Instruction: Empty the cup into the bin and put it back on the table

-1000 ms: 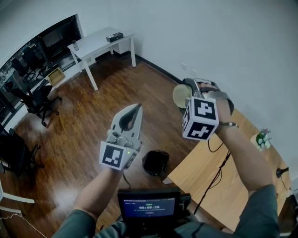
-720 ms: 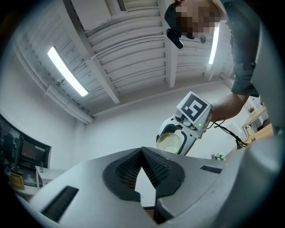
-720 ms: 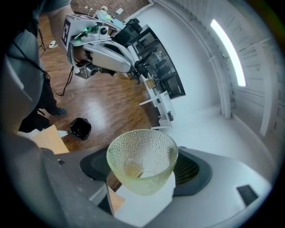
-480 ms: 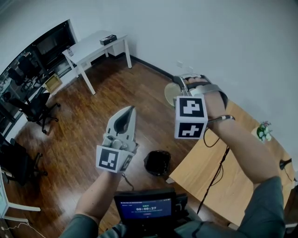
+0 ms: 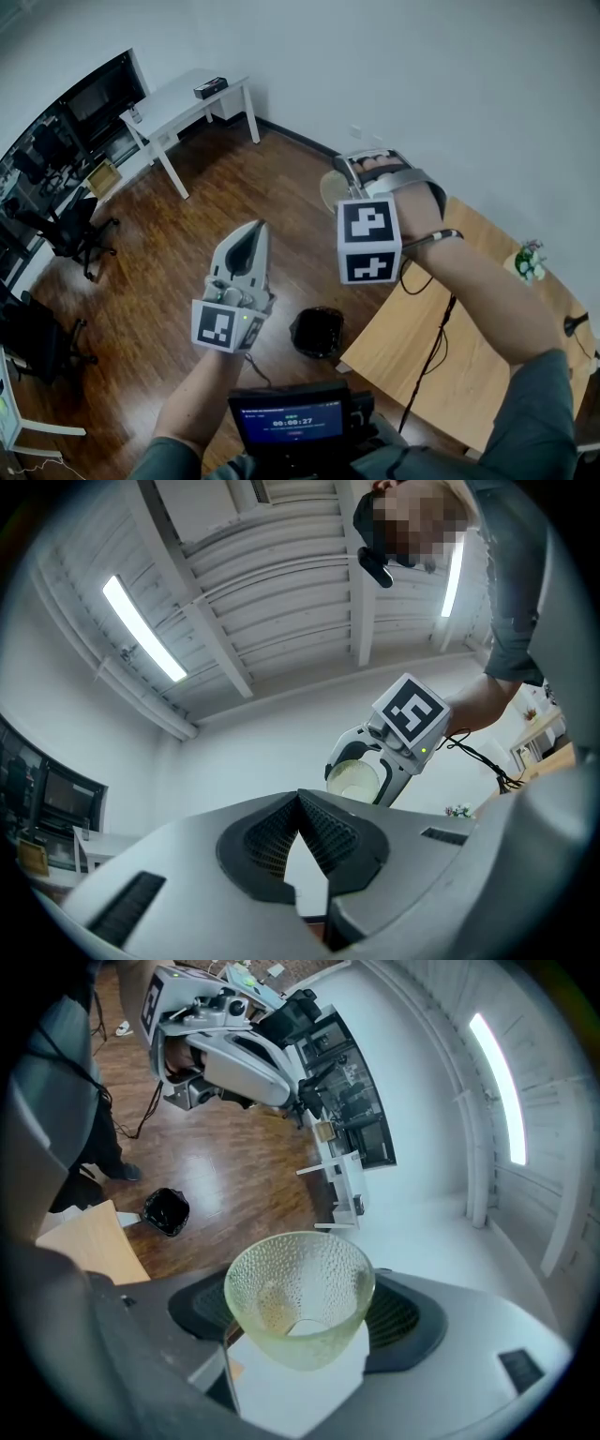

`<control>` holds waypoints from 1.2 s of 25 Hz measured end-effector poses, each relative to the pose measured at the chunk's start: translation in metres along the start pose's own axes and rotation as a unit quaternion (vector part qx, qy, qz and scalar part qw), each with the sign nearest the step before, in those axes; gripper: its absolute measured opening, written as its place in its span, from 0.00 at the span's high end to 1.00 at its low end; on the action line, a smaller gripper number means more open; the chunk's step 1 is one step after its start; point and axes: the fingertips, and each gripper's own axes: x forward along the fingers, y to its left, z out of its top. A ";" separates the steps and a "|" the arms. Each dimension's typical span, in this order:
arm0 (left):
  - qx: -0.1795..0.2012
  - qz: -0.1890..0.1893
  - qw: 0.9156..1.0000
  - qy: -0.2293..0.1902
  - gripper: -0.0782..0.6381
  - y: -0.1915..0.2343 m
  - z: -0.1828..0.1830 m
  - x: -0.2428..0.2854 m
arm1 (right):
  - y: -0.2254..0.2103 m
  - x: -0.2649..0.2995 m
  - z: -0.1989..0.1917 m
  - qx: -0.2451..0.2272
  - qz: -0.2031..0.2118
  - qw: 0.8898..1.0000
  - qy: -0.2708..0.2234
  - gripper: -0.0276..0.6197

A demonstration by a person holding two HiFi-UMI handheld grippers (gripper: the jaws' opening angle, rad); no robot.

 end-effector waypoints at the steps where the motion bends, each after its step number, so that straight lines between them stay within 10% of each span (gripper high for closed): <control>1: 0.001 0.000 1.000 0.000 0.90 0.000 0.000 0.000 | 0.000 0.000 0.000 -0.003 -0.001 1.000 0.001 0.34; 30: 0.013 0.000 1.000 0.005 0.90 -0.004 -0.002 -0.006 | 0.009 0.008 0.008 -0.110 -0.021 0.993 0.020 0.34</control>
